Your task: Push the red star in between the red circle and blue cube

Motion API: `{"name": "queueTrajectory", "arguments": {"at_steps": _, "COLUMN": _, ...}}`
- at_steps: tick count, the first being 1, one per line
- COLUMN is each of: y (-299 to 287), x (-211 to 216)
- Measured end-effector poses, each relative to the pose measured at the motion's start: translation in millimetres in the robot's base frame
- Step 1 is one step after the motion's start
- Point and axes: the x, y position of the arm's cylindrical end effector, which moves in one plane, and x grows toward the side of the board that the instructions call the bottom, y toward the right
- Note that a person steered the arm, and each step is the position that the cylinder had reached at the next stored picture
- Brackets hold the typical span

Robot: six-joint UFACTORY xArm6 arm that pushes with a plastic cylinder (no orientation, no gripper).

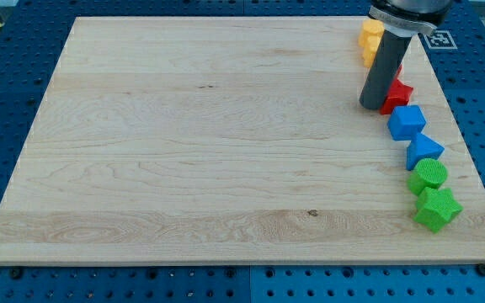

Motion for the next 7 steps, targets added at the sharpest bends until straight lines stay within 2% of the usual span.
{"name": "queueTrajectory", "arguments": {"at_steps": 4, "y": -5.1, "x": -16.1}}
{"name": "queueTrajectory", "arguments": {"at_steps": 7, "y": -64.9, "x": -16.1}}
